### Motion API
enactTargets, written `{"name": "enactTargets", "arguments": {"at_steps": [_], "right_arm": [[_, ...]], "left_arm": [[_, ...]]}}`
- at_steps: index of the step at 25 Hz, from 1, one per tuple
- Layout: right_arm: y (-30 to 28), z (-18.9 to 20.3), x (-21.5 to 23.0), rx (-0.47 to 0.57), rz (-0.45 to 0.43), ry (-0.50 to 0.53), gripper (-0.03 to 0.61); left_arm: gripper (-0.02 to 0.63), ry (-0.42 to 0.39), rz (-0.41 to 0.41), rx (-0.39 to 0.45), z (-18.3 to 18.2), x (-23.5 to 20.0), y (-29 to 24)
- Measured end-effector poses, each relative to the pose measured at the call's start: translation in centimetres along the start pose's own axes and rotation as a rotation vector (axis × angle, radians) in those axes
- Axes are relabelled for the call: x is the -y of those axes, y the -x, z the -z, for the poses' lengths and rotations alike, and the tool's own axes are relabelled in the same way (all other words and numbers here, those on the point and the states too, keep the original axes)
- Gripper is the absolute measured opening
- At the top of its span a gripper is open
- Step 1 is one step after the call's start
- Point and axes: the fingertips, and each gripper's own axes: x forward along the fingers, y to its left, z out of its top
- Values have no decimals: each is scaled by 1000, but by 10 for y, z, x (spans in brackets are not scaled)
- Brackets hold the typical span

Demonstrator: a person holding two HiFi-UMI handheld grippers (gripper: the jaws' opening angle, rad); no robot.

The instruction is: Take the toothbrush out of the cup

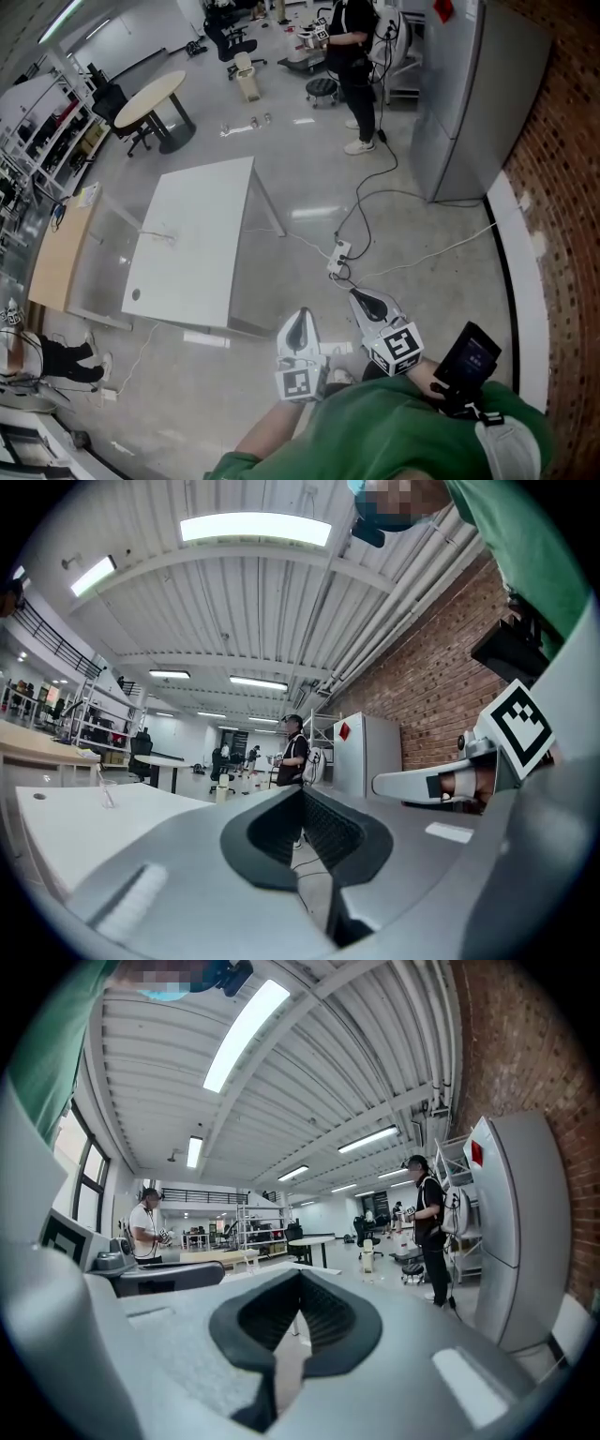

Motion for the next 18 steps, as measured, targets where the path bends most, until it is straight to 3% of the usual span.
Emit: {"name": "enactTargets", "arguments": {"at_steps": [9,18], "right_arm": [[-32,-10,34,13,16,-1,3],[-76,-32,109,28,-15,-7,3]], "left_arm": [[6,-24,-9,-14,-7,-12,-44],[6,-36,-47,-1,-5,-10,-124]]}}
